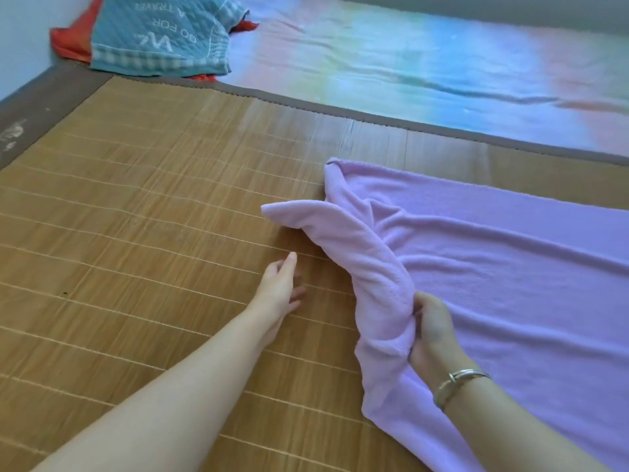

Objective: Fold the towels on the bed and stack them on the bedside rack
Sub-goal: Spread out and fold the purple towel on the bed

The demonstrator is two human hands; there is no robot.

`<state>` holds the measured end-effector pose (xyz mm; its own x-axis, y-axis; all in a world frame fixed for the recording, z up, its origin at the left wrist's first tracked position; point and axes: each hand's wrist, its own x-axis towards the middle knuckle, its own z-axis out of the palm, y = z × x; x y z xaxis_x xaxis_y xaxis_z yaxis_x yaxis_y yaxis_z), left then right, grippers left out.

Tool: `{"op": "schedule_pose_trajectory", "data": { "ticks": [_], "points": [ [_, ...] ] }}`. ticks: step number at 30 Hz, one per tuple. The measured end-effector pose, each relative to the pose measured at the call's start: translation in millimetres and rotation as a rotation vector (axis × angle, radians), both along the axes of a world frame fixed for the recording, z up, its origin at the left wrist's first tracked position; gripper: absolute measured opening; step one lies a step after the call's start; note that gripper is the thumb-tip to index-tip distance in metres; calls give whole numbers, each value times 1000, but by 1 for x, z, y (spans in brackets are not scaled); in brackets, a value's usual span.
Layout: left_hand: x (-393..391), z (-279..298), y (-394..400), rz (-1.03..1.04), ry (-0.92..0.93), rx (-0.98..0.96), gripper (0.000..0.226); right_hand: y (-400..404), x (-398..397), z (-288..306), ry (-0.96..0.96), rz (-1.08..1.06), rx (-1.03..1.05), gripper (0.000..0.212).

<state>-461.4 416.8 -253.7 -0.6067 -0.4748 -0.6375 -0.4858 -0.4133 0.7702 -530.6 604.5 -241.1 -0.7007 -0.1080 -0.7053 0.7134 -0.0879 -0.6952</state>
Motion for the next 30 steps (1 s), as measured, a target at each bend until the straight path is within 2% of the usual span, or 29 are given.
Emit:
{"op": "schedule_pose_trajectory", "data": {
  "ticks": [2,5,8,10,14,16,17,19,21,23,26,28,30],
  "points": [
    [-21,5,22,-45,43,19,48,29,-5,-7,54,34,156,30],
    [-44,3,52,-149,125,11,51,66,-11,-15,186,204,565,17],
    [-58,-5,75,-236,178,-56,58,99,-16,-17,355,424,832,24],
    [-65,-10,85,-197,185,-165,68,110,-18,-19,470,501,935,26],
    [-77,-16,80,58,123,-316,88,117,-19,-25,543,783,1091,27],
    [-81,-15,67,67,115,-335,84,116,-18,-22,573,894,1175,25],
    [-83,-14,57,30,131,-340,70,113,-20,-19,606,915,1198,23],
    [-86,-6,41,-78,168,-364,31,105,-24,-15,669,927,1215,18],
    [-87,1,27,-139,187,-406,10,94,-31,-13,707,930,1188,17],
    [-83,9,17,-197,226,-438,9,82,-37,-12,782,812,1038,18],
    [-66,24,11,-400,319,-414,17,51,-42,6,811,547,661,17],
    [-52,28,13,-524,337,-419,18,26,-48,21,867,458,542,18],
    [-36,28,11,-595,347,-415,16,-7,-53,34,928,456,468,16]
  ]
}}
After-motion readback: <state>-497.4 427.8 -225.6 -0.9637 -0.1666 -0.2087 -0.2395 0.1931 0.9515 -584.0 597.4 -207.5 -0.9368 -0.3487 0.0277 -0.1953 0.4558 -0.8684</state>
